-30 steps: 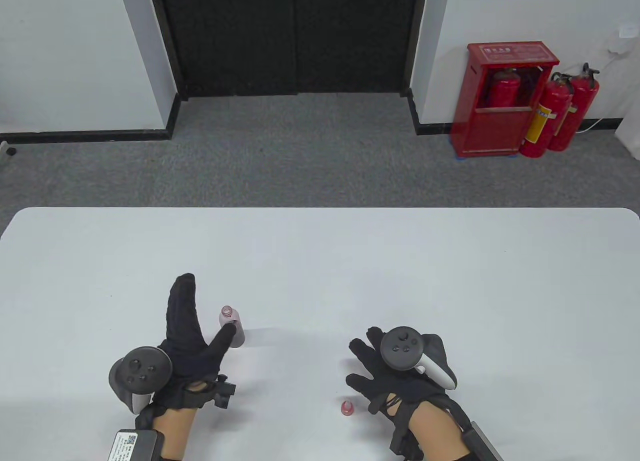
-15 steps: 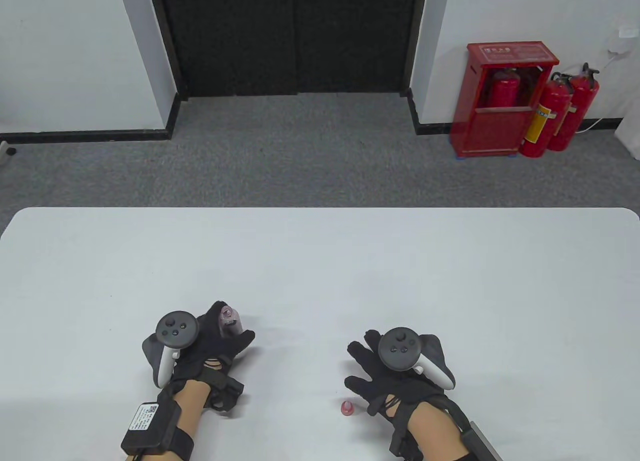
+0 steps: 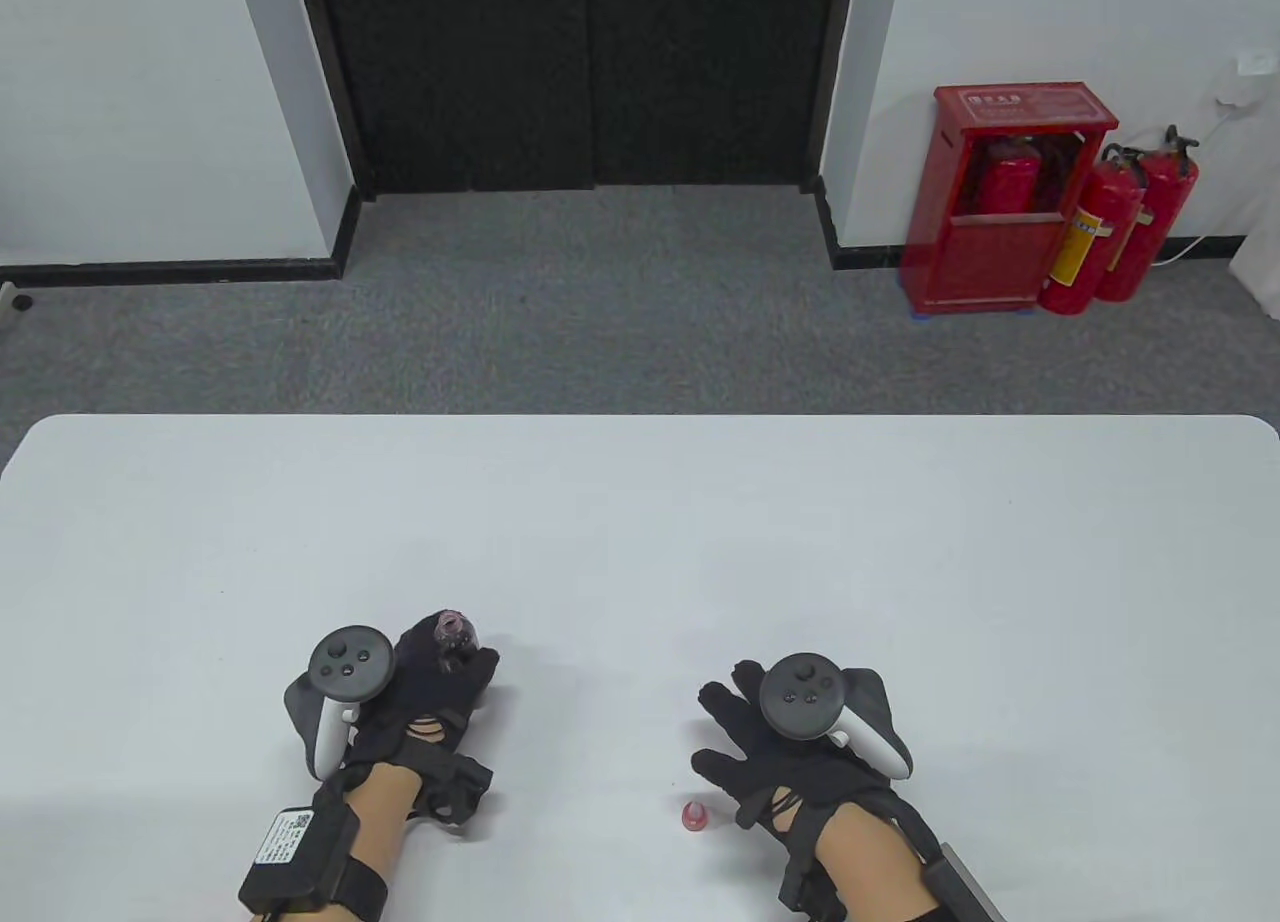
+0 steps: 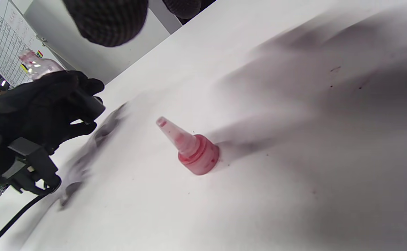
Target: Close soy sauce bottle by twisting cap
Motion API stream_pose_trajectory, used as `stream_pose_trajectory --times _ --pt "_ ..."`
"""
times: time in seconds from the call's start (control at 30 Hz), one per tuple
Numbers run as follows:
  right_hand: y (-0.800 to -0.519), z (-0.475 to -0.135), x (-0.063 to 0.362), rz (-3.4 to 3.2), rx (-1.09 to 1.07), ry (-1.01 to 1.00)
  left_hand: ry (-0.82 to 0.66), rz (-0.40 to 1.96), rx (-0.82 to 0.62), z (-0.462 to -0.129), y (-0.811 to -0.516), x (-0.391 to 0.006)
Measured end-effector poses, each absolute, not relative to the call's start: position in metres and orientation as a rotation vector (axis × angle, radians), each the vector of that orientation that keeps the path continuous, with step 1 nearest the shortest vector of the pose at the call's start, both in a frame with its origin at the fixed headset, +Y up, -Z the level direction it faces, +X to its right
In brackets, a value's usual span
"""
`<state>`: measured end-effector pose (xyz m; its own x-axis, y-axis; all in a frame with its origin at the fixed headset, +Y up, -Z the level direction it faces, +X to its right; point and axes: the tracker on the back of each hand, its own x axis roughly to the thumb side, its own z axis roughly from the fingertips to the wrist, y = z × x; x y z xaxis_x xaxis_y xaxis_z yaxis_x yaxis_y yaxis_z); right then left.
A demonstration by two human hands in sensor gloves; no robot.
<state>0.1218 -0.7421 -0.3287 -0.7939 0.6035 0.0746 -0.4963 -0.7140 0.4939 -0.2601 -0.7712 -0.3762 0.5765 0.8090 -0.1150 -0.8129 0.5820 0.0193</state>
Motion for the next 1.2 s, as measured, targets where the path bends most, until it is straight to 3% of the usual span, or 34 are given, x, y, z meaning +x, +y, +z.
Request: stream_pose_trajectory --times 0.27,0.5,0.77,0.9,1.2 --pt "-0.744 -0.328 0.118 2.447 0.323 0.637 -0.141 0.794 0.034 -0.354 -0.743 -0.215" --pt "-0.744 -0.326 0.114 2.435 0.362 0.671 -0.300 0.761 -0.056 -0.339 -0.739 -0.174" --pt "-0.746 -0.323 0.106 2.472 0.448 0.750 -0.378 0.664 -0.105 -0.332 -0.740 -0.159" --pt "-0.744 -0.321 0.091 2.555 0.599 0.623 -0.394 0.625 -0.110 -0.332 -0.743 -0.157" --pt "-0.763 -0.319 0.070 2.737 0.666 0.706 -0.411 0.574 -0.100 -0.331 -0.745 -0.154"
